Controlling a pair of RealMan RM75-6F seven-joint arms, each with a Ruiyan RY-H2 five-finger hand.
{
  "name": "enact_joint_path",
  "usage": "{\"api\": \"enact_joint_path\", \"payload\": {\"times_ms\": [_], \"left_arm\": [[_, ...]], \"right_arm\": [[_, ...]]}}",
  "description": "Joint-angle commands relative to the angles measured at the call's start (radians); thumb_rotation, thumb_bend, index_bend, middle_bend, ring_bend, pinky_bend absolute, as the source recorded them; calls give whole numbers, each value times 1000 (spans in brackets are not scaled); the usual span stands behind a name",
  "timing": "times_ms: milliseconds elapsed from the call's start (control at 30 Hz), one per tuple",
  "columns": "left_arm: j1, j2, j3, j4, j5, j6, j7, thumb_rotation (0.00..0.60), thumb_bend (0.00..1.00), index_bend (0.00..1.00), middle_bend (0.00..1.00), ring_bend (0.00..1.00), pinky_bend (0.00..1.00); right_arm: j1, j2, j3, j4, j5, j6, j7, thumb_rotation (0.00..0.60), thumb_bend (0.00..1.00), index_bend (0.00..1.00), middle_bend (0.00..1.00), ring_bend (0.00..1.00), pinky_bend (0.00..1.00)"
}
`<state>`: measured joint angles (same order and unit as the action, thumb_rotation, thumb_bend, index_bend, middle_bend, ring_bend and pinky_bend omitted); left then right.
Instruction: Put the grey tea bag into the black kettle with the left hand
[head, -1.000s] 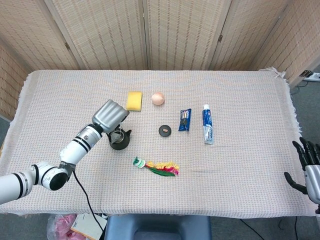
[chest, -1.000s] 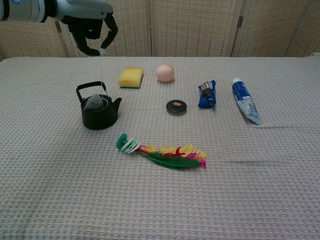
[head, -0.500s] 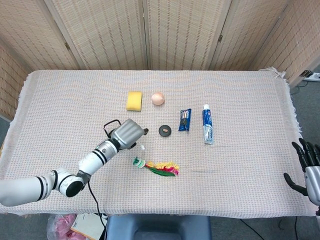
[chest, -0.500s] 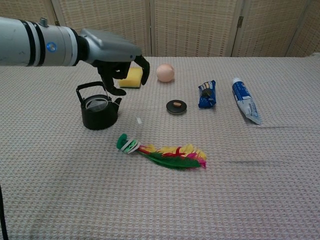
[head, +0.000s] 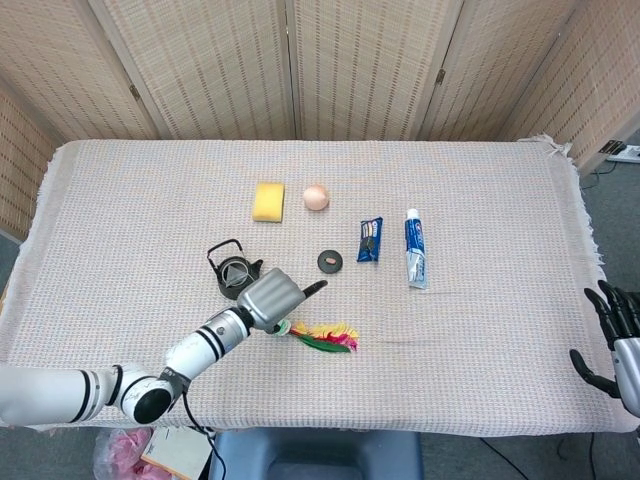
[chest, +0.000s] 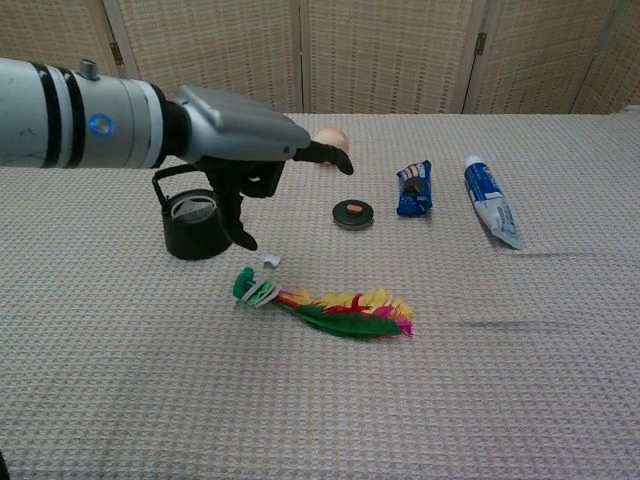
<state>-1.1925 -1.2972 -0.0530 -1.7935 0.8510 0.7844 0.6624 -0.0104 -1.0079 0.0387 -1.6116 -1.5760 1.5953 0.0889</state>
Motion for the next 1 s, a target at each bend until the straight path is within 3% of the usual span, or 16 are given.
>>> {"api": "enact_joint_path", "payload": {"times_ms": [33, 100, 300, 667, 1000], "left_arm": [[42, 83, 37, -76, -89, 48, -18, 600, 427, 0, 1000, 1000, 1000], [57, 99, 46, -69, -111, 45, -44, 600, 520, 0, 1000, 1000, 1000], [71, 128, 75, 3, -165, -22, -98, 600, 583, 0, 1000, 1000, 1000], [80, 105, 136, 78, -203, -88, -127, 600, 614, 0, 1000, 1000, 1000], [74, 89, 142, 109, -194, -102, -147, 600, 614, 0, 1000, 1000, 1000]], "right_arm": [[-6, 2, -5, 4, -12, 11, 8, 600, 261, 0, 0, 0, 0], [-7, 1, -9, 5, -21, 13, 6, 600, 261, 0, 0, 0, 0], [-8, -5, -13, -2, -32, 16, -16, 600, 263, 0, 0, 0, 0], [-1, -9, -14, -7, -30, -1, -31, 600, 263, 0, 0, 0, 0], [-2, -10, -12, -7, -26, 1, -34, 600, 263, 0, 0, 0, 0]]}}
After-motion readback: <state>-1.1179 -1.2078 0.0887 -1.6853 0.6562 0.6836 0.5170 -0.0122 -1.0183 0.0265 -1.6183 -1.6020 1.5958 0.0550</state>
